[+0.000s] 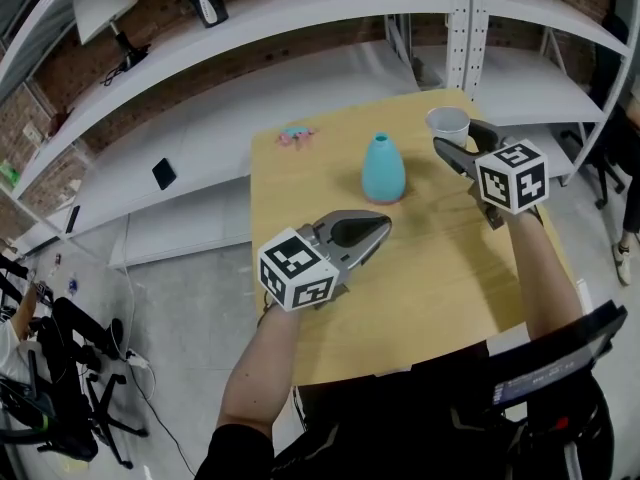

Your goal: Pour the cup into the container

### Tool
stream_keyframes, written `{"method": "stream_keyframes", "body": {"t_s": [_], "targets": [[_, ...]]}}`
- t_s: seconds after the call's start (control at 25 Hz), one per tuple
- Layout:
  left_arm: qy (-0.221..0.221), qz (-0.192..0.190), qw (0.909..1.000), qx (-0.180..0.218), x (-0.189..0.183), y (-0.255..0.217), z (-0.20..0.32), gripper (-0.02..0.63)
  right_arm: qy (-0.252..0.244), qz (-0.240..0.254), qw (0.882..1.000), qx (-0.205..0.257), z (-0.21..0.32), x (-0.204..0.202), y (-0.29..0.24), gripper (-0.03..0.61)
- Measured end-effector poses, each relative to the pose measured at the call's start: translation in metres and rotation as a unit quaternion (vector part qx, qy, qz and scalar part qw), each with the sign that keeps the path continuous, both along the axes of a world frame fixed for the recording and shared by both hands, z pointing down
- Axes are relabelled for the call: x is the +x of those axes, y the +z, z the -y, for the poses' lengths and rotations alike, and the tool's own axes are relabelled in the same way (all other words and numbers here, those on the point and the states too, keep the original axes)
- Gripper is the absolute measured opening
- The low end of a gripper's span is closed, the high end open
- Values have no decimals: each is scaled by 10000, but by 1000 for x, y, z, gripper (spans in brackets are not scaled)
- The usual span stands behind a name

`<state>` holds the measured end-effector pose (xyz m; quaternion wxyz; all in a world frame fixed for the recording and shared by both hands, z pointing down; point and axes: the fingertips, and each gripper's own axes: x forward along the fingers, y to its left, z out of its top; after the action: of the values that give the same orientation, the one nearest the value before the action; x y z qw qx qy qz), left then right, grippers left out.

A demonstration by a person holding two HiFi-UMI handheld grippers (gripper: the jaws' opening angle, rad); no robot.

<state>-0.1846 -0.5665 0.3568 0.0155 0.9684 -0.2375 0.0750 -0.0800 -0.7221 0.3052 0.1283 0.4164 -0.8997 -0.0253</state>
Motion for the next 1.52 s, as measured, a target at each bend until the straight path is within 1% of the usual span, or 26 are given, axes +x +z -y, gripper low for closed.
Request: {"method": "stream_keyframes", "body": {"t_s": [0.24,0.48,0.84,1.0,1.32,1.52], "targets": [[5,-1,10000,11,0,0,0,0,137,0,9994,-315,5,8,26,278],[-9,1,10000,12,0,1,1,0,118,-212,9991,-353,5,8,44,278],[-11,4,10000,7,0,1,1,0,137,-13,9981,-596,5,15,58,279],[-29,7,10000,6,0,0,1,0,129,148,9969,-763,2,18,60,279],[-118,0,9999,6,-2,1,3,0,176,262,9967,-751,-7,25,58,291],[-207,1,9998,-4,-3,1,4,0,219,397,9969,-646,-22,30,49,291]]}}
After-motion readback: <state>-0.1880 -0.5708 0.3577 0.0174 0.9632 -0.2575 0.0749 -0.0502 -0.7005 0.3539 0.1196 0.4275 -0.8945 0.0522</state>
